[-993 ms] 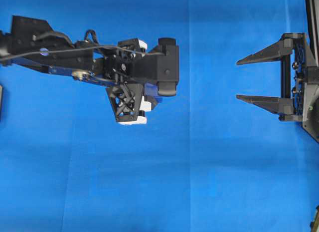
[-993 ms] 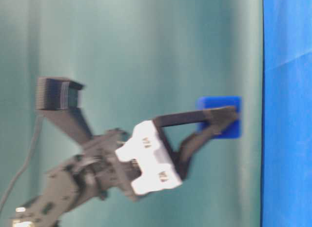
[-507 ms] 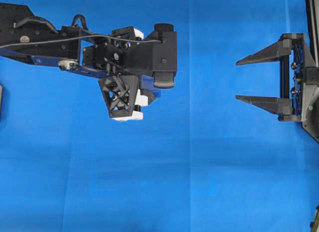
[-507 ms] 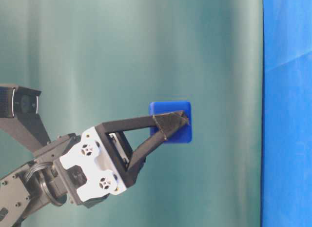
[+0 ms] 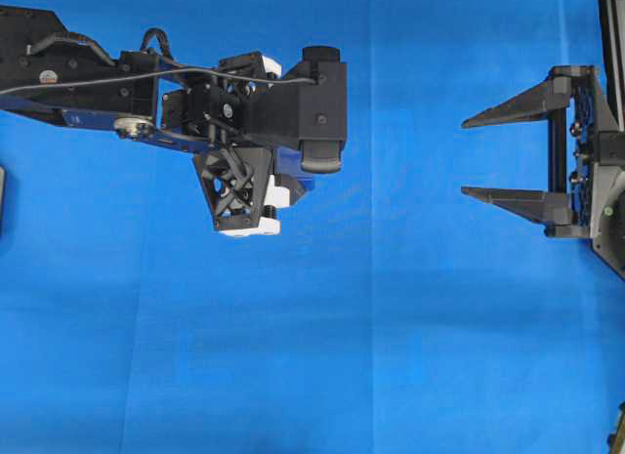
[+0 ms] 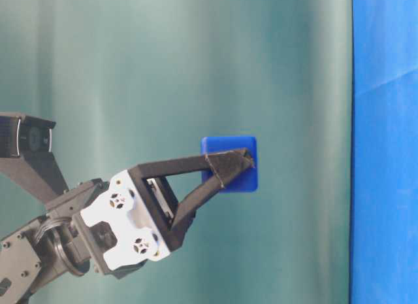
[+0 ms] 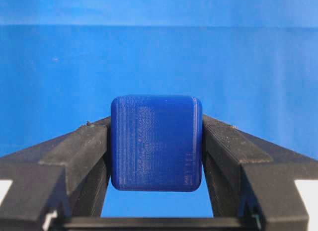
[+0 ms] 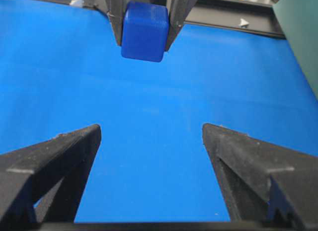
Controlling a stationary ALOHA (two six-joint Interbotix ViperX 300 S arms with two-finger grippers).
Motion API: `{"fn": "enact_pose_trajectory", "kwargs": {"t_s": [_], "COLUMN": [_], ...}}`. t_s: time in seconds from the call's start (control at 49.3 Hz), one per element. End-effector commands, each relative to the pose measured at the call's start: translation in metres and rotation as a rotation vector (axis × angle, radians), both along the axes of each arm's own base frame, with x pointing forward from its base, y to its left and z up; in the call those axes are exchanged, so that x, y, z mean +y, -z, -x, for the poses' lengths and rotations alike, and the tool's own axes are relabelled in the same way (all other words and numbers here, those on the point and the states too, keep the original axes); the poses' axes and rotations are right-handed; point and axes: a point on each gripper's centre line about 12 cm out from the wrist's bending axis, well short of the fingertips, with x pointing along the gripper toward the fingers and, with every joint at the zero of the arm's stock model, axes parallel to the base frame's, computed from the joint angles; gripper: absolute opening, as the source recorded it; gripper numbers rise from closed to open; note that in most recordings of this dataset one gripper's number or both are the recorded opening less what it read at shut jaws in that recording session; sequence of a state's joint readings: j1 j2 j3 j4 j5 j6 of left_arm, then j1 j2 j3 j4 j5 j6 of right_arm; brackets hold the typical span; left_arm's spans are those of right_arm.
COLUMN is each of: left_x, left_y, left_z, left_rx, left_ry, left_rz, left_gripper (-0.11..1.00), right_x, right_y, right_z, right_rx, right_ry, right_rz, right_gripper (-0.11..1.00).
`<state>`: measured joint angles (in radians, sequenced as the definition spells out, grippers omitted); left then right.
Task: Handover the blue block to the right arm after grasping it with the left arm, then place it in the designated position.
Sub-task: 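Lift the blue cube with the left gripper and raise it upright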
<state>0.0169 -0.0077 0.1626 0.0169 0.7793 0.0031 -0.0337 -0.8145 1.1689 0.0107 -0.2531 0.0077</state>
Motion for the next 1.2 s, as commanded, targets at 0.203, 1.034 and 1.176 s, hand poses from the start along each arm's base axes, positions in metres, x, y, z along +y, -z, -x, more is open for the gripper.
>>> {"fn": "enact_pose_trajectory", "kwargs": {"t_s": [0.203,1.034,1.176], "left_x": [0.000,-0.003,-0.003], "left_y": [-0.020,-0.027,-0.027], "left_z": [0.004,0.042,0.057], "left_rx": [-0.054,-0.486,-0.643], "left_ry": [0.002,0.015,0.018], "left_rz": [-0.004,-0.010,-0.011], "left_gripper": [0.46,0.46,0.46], "right_x": [0.000,-0.001,-0.001], "right_y": [-0.007,-0.011,-0.013], "right_z": [-0.003,-0.004,-0.004], "right_rx": [-0.023,-0.032,-0.038], "right_ry": [0.001,0.003,0.002], "right_rz": [-0.002,-0.002,0.000], "right_gripper": [0.94,0.94,0.94]}}
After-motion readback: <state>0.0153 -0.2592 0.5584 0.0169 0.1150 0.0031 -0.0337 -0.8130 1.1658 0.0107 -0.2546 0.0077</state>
